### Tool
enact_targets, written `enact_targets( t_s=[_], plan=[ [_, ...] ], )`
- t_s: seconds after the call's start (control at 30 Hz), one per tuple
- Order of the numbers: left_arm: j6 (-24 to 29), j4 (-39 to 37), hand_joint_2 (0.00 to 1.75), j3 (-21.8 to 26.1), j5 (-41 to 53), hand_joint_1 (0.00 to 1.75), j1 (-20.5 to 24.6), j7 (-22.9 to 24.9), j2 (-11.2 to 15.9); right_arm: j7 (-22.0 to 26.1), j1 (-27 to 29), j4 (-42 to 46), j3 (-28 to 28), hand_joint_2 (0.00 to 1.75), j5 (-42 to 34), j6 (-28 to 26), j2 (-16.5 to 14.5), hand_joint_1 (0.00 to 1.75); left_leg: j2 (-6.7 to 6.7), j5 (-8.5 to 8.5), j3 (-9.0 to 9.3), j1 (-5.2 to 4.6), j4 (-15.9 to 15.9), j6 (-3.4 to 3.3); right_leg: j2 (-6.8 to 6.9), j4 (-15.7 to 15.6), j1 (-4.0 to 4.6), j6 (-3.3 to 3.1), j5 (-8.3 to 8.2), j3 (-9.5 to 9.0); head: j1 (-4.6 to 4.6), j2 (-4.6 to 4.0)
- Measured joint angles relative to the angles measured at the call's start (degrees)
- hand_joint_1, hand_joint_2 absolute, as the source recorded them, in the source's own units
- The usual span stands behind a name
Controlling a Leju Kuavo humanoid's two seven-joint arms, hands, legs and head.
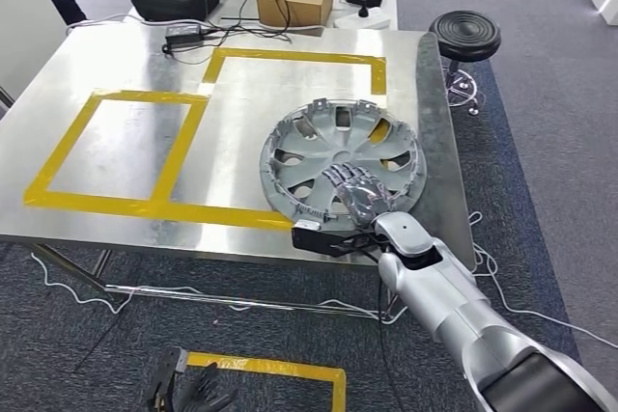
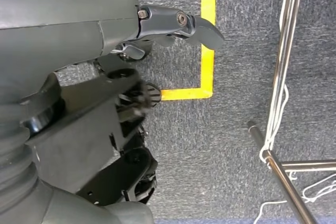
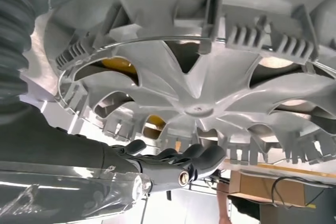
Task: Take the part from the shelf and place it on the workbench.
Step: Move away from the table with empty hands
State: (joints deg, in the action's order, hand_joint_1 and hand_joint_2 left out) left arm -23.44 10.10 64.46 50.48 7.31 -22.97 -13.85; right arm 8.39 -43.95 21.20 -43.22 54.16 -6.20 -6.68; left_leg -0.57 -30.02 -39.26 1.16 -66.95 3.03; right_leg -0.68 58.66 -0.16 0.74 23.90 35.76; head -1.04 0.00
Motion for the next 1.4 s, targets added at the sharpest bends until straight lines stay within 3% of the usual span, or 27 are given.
enact_targets(
  t_s=[0.07,0.1,0.13,0.2,0.23,0.3,0.4,0.47,0.53,0.57,0.6,0.63,0.7,0.77,0.87,0.93,1.03,1.07,1.1,1.13,1.17,1.2,1.27,1.3,1.4],
  plan=[
    [0.0,0.0,1.75,0.0,0.0,0.0,-0.1,0.0,0.0,0.0,0.2,0.0,0.1,1.75,0.1,-0.2,0.0,0.0,0.0,-1.86,-2.84,-0.04,-5.8,0.09,0.01,0.0,0.02,-0.08,-0.01,0.04,-0.16,0.0],
    [0.0,0.0,1.75,0.0,-0.1,0.0,-0.1,0.0,0.1,0.0,0.3,0.0,0.2,1.75,-0.1,-0.7,0.0,0.0,0.0,-1.18,-3.0,-0.06,-6.1,0.06,0.0,0.0,0.02,-0.08,-0.01,0.04,-0.22,0.0],
    [-0.1,0.0,1.75,0.0,-0.2,0.0,-0.1,-0.1,0.1,0.0,0.4,0.1,0.4,1.75,-0.4,-1.7,0.0,0.0,0.02,0.45,-2.09,-0.06,-4.2,0.0,-0.01,0.0,-0.01,-0.04,-0.01,-0.01,-0.28,0.0],
    [0.0,0.0,1.75,0.0,-0.4,0.0,-0.1,-0.2,0.1,0.1,0.3,0.5,1.3,1.75,-1.7,-4.6,0.0,0.0,0.09,4.2,1.51,-0.07,2.8,-0.1,-0.07,0.2,0.05,0.28,0.08,-0.02,-0.43,0.0],
    [0.0,0.0,1.75,0.0,-0.7,0.0,-0.1,-0.4,0.1,0.5,0.2,1.0,2.1,1.75,-3.0,-7.0,0.1,0.0,0.08,5.12,3.0,-0.08,5.8,-0.34,-0.12,0.4,0.17,0.53,0.13,0.13,-0.5,0.0],
    [0.1,0.0,1.75,0.0,-1.2,0.0,-0.3,-0.9,0.1,1.8,0.5,3.7,4.6,1.75,-6.8,-12.9,0.3,0.0,0.0,5.24,4.08,-0.19,8.3,-1.01,-0.17,0.6,0.41,1.09,0.11,0.48,-0.53,0.0],
    [0.4,0.0,1.75,0.1,-2.1,0.0,-1.1,-2.2,0.0,2.8,2.7,13.0,10.4,1.75,-12.2,-19.5,1.1,0.0,-0.1,5.31,3.98,-0.11,8.6,-2.2,-0.05,1.2,0.23,1.87,0.72,0.87,-0.36,0.0],
    [0.6,0.0,1.75,0.1,-2.6,0.0,-1.5,-3.1,0.0,3.1,5.4,22.1,14.4,1.75,-13.9,-21.5,2.0,0.0,-0.13,5.36,4.02,0.0,8.7,-2.74,0.09,5.8,0.15,2.43,3.6,2.91,-0.02,0.0],
    [0.8,0.0,1.75,0.2,-3.0,0.0,-2.0,-3.9,0.1,3.7,9.6,32.5,17.8,1.75,-15.0,-23.0,3.0,0.0,-0.16,5.27,4.05,-0.03,8.7,-3.01,0.13,13.6,0.12,2.71,7.21,6.39,0.25,0.0],
    [0.8,0.0,1.75,0.2,-3.1,0.0,-2.2,-4.2,0.1,3.9,11.9,37.6,19.3,1.75,-15.4,-23.4,3.5,0.0,-0.19,5.2,4.1,-0.06,8.7,-3.08,0.13,16.2,0.12,2.72,7.98,7.65,0.29,0.0],
    [0.9,0.0,1.75,0.2,-3.2,0.0,-2.4,-4.4,0.1,4.2,13.9,42.3,20.6,1.75,-15.7,-23.7,4.0,0.0,-0.21,5.14,4.17,-0.09,8.7,-3.12,0.13,16.9,0.12,2.65,7.66,8.0,0.33,0.0],
    [0.9,0.0,1.75,0.2,-3.4,0.0,-2.6,-4.5,0.1,4.7,15.7,46.4,21.7,1.75,-15.8,-24.1,4.4,0.0,-0.24,5.08,4.28,-0.13,8.6,-3.13,0.13,15.2,0.13,2.49,6.32,7.25,0.38,0.0],
    [1.0,0.0,1.75,0.4,-3.7,0.0,-2.7,-4.9,0.1,6.9,19.2,54.3,23.6,1.75,-16.0,-26.3,5.0,0.0,-0.26,4.88,4.59,-0.21,8.6,-2.94,0.2,7.1,0.21,2.03,2.67,3.22,0.44,0.0],
    [1.4,0.0,1.75,0.6,-4.4,0.0,-2.7,-5.4,0.1,10.9,24.8,63.6,25.3,1.75,-16.8,-30.3,5.3,0.0,-0.43,4.65,4.81,-0.33,8.7,-2.5,0.3,1.2,0.43,1.6,1.04,-0.04,0.45,0.0],
    [2.4,0.0,1.75,1.1,-5.0,0.0,-3.1,-5.9,-0.1,19.0,36.6,78.0,27.6,1.75,-19.0,-33.4,4.6,0.0,-0.58,4.45,5.07,-0.26,8.9,-1.56,0.36,0.3,0.6,0.87,1.14,-0.7,0.43,0.0],
    [2.8,0.0,1.75,1.4,-5.3,0.0,-3.3,-6.1,-0.2,24.7,43.4,86.0,29.2,1.75,-20.8,-33.5,2.8,0.0,-0.35,2.92,4.63,-0.28,7.5,-0.92,0.37,0.0,0.34,0.15,1.01,-0.89,0.22,0.0],
    [3.1,0.0,1.75,1.6,-5.6,0.0,-3.2,-6.4,-0.3,30.2,50.8,94.3,31.0,1.75,-22.7,-33.5,-0.5,0.0,-0.14,-2.71,0.55,-0.28,-2.0,-0.41,0.36,-0.2,0.16,-0.4,1.02,-0.98,-0.25,-0.01],
    [3.2,0.0,1.75,1.6,-5.7,0.0,-3.2,-6.4,-0.3,30.9,52.9,96.7,31.4,1.75,-22.8,-33.5,-1.6,0.0,-0.13,-3.84,-0.74,-0.27,-5.0,-0.32,0.35,-0.2,0.17,-0.44,1.03,-0.99,-0.32,-0.01],
    [3.3,0.0,1.75,1.8,-5.9,0.0,-3.2,-6.4,-0.3,31.2,54.8,99.1,31.6,1.75,-22.6,-33.5,-2.7,0.0,-0.12,-3.93,-1.26,-0.27,-6.4,-0.27,0.33,-0.2,0.17,-0.44,1.02,-1.0,-0.36,-0.01],
    [3.4,0.0,1.75,1.9,-6.0,0.0,-3.2,-6.4,-0.3,31.4,56.6,101.7,31.8,1.75,-22.0,-33.5,-3.8,0.0,-0.11,-2.93,-0.71,-0.27,-5.6,-0.3,0.31,-0.2,0.17,-0.43,1.02,-1.05,-0.43,0.0],
    [3.4,0.0,1.75,2.1,-6.1,0.0,-3.2,-6.4,-0.3,31.5,58.1,104.2,31.9,1.75,-21.2,-33.5,-4.9,0.0,-0.1,-1.2,0.93,-0.26,-2.8,-0.39,0.27,-0.2,0.16,-0.38,1.01,-1.13,-0.47,0.0],
    [3.5,0.0,1.75,2.3,-6.2,0.0,-3.1,-6.4,-0.3,31.5,59.4,106.4,32.1,1.75,-20.4,-33.5,-6.0,0.0,-0.08,0.61,3.18,-0.26,1.0,-0.54,0.21,-0.1,0.16,-0.28,0.99,-1.21,-0.53,0.0],
    [3.6,0.1,1.75,2.5,-6.3,0.0,-3.0,-6.5,-0.4,31.4,61.4,109.9,32.5,1.75,-19.6,-33.5,-7.8,0.0,-0.1,2.57,6.88,-0.32,7.8,-0.99,0.04,0.1,0.41,0.18,1.02,-1.18,-0.64,-0.01],
    [3.6,0.1,1.75,2.5,-6.4,0.0,-2.9,-6.5,-0.5,31.3,62.1,111.0,32.8,1.75,-19.4,-33.5,-8.4,0.0,-0.13,2.77,7.69,-0.4,9.3,-1.26,-0.03,0.1,0.5,0.47,0.98,-1.14,-0.68,-0.01],
    [3.6,0.1,1.75,2.6,-6.6,0.0,-2.9,-6.5,-0.7,31.1,63.6,113.5,33.4,1.75,-19.6,-33.5,-9.9,0.0,-0.11,3.06,7.85,-0.5,9.9,-2.26,-0.05,0.1,0.35,1.36,0.97,-1.02,-0.63,-0.01]
  ],
)
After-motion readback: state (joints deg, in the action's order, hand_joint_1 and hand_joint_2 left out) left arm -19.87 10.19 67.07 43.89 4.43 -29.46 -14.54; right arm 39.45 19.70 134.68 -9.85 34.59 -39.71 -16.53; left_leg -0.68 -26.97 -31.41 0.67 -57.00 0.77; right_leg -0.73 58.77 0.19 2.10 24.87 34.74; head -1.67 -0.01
